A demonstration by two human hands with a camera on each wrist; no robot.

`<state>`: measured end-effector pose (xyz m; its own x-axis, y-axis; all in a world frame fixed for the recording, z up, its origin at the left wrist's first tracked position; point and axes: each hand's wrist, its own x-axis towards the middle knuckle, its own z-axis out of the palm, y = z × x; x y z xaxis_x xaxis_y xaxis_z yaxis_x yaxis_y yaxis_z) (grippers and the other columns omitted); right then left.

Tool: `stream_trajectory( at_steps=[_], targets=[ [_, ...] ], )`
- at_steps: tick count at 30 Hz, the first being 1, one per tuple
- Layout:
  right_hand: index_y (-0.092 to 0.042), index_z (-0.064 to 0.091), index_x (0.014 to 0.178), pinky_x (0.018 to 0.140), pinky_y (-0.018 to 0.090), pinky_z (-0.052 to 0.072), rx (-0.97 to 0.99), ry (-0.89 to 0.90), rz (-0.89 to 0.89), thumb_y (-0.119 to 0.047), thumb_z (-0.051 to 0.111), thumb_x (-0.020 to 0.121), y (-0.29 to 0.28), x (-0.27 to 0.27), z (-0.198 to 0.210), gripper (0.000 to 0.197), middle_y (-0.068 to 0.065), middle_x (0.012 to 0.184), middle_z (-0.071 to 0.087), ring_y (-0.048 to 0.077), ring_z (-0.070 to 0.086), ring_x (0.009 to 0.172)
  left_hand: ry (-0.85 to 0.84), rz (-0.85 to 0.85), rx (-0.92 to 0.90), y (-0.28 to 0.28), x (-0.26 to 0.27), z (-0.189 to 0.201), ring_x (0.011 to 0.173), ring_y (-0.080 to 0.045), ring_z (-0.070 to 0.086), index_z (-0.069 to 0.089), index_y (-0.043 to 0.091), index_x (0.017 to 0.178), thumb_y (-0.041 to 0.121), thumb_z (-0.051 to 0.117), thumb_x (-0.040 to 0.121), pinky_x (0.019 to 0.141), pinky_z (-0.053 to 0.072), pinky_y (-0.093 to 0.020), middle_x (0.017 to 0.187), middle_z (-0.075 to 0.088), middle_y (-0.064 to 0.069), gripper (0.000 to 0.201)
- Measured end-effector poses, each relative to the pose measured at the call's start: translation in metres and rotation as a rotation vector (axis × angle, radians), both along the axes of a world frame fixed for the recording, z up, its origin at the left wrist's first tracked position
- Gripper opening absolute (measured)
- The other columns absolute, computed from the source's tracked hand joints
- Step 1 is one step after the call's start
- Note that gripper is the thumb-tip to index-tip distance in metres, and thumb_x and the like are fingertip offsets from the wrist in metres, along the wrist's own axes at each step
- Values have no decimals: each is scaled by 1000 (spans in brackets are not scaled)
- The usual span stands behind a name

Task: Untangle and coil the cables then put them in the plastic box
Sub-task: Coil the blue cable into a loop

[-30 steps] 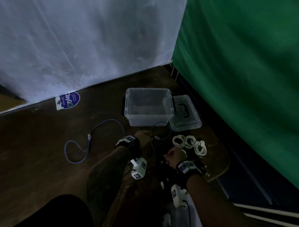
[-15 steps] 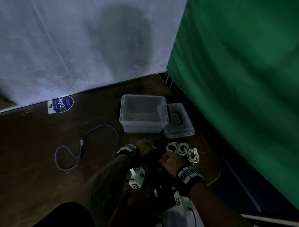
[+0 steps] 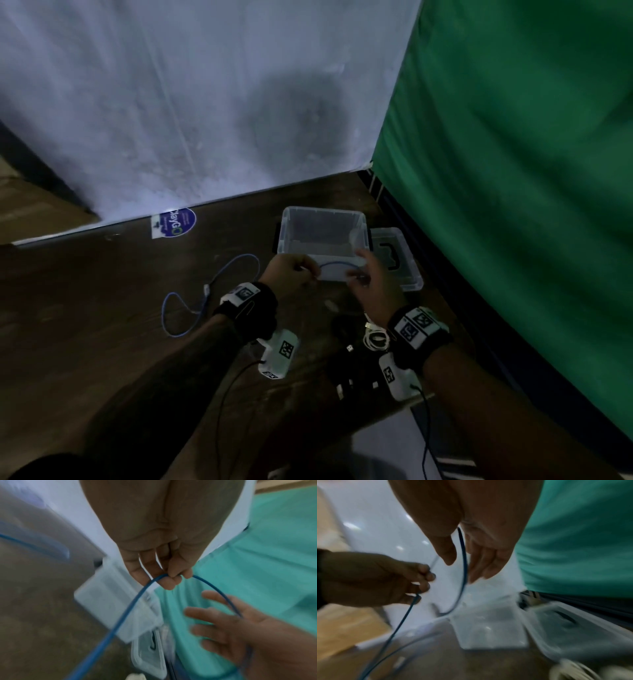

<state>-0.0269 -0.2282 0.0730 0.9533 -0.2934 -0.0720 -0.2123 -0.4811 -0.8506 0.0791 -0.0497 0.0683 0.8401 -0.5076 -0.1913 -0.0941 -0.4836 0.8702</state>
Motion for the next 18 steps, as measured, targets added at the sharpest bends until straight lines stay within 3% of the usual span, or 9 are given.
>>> stream_trajectory(
  at_steps=[2, 4, 5, 7, 9, 11, 13, 16, 18],
  targets=[
    [-33, 42, 139, 90, 35, 57, -2, -67, 76, -21, 65, 91, 15, -8, 20, 55, 0, 116, 67, 10, 65, 103, -14, 34, -23, 16, -6, 12, 60, -5, 60, 70, 19, 75, -4, 61, 82, 66, 52, -24, 72, 67, 4, 25],
    [-33, 55, 128, 87, 28, 55, -9, -117, 156, -23, 62, 93, 28, -19, 39, 37, -4, 101, 73, 6, 67, 97, -44, 40, -14, 29, -16, 20, 66, -9, 60, 71, 17, 79, -6, 60, 83, 69, 51, -24, 79, 67, 3, 25],
    [-29, 63, 119, 89, 27, 53, 33, -113, 201, -20, 57, 96, 33, -25, 49, 25, -5, 97, 74, 6, 67, 97, -51, 32, -12, 33, -23, 23, 69, -10, 60, 71, 15, 82, -6, 61, 82, 71, 50, -24, 81, 67, 2, 24],
    [-15, 70, 108, 94, 29, 51, 188, -96, 263, -10, 44, 100, 39, -33, 62, 28, 0, 99, 75, 11, 67, 100, -48, 0, -23, 39, -38, 29, 79, -12, 63, 72, 14, 89, -4, 61, 84, 79, 50, -26, 89, 69, -1, 21],
    [-9, 70, 107, 89, 27, 52, 263, -119, 268, -2, 39, 98, 40, -39, 71, 32, 5, 100, 75, 15, 68, 100, -60, 18, -84, 41, -51, 35, 98, -15, 63, 72, 13, 98, 8, 59, 92, 91, 48, -27, 106, 69, -2, 15],
    [-19, 69, 103, 81, 23, 51, 197, -167, 257, -4, 45, 99, 40, -41, 75, 29, 1, 100, 74, 12, 69, 95, 10, 62, -237, 43, -64, 46, 109, -16, 62, 73, 13, 104, 33, 54, 97, 98, 45, -28, 113, 69, -3, 29],
    [-29, 67, 101, 80, 23, 50, 130, -192, 242, -8, 51, 99, 41, -41, 75, 27, -4, 99, 72, 9, 69, 92, 153, 31, -391, 46, -76, 56, 105, -20, 66, 72, 10, 108, 44, 50, 95, 95, 49, -31, 110, 71, -10, 42],
    [-31, 66, 103, 81, 22, 50, 127, -253, 193, -12, 55, 98, 44, -40, 78, 23, -8, 95, 72, 1, 67, 89, 135, -49, -389, 54, -85, 64, 78, -21, 62, 69, 11, 108, 23, 52, 98, 71, 53, -28, 95, 68, -21, 23],
    [-28, 65, 105, 88, 26, 52, 150, -264, 179, -14, 58, 97, 46, -38, 82, 18, -7, 96, 75, 5, 68, 96, 142, -54, -360, 63, -82, 69, 70, -20, 53, 70, 16, 97, 24, 52, 98, 63, 48, -26, 82, 59, -15, 19]
  ],
)
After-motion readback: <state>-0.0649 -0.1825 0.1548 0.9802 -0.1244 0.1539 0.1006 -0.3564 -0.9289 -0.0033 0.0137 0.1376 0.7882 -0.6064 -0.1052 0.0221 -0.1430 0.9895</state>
